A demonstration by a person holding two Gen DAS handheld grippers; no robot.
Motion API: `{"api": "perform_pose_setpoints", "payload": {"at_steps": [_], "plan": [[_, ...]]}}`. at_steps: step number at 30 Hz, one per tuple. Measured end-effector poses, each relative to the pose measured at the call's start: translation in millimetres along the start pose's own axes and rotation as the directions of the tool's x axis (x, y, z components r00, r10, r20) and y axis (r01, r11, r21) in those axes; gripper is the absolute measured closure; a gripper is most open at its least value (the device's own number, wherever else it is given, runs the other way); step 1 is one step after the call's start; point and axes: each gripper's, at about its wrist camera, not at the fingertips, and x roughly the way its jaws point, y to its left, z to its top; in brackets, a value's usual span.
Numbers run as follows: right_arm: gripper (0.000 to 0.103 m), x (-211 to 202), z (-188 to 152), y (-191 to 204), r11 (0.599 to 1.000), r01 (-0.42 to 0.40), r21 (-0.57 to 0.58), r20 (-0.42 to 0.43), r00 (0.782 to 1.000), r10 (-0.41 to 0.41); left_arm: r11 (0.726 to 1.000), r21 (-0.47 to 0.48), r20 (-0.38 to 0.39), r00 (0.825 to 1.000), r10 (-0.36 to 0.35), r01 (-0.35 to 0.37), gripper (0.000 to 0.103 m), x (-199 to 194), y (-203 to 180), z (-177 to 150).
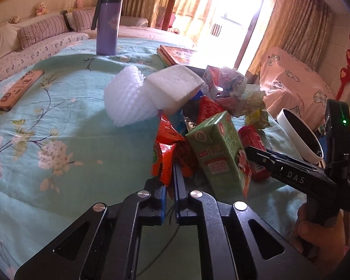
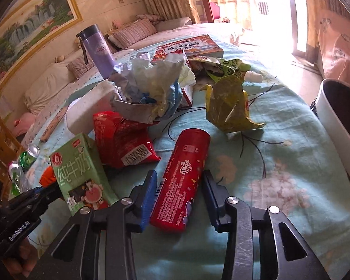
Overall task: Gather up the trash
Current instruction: 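Carry the red bag and red can over the black trash bin with both grippers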
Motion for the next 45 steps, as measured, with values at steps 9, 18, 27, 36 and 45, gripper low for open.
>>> {"api": "perform_pose_setpoints", "payload": {"at_steps": [9,18,27,36,45], "plan": [[0.070,-40,-15,-28,0.999,-0.024,0.042,0.066,0.998,0.021,1.000,-0.015,0.120,0.993,0.006,-0.004,0.101,-50,-14,2],[0.071,-81,-24,-65,0.993,-0.027,0.112,0.128,0.992,0.013,0.989,0.108,0.111,0.988,-0.111,0.099,0.101,-56,-81,2],[0.071,-114,-26,-118,0.981,-0.004,0.195,0.183,0.983,-0.032,0.962,0.210,0.035,0.982,-0.185,0.174,0.101,-27,-157,3],[0.071,-124,-18,-160,0.971,0.014,0.239,0.200,0.978,-0.063,0.938,0.261,-0.020,0.973,-0.231,0.228,0.101,-2,-208,12],[0.071,-127,-1,-194,0.965,0.039,0.258,0.212,0.972,-0.096,0.920,0.296,-0.065,0.967,-0.248,0.256,0.101,26,-248,30]]}}
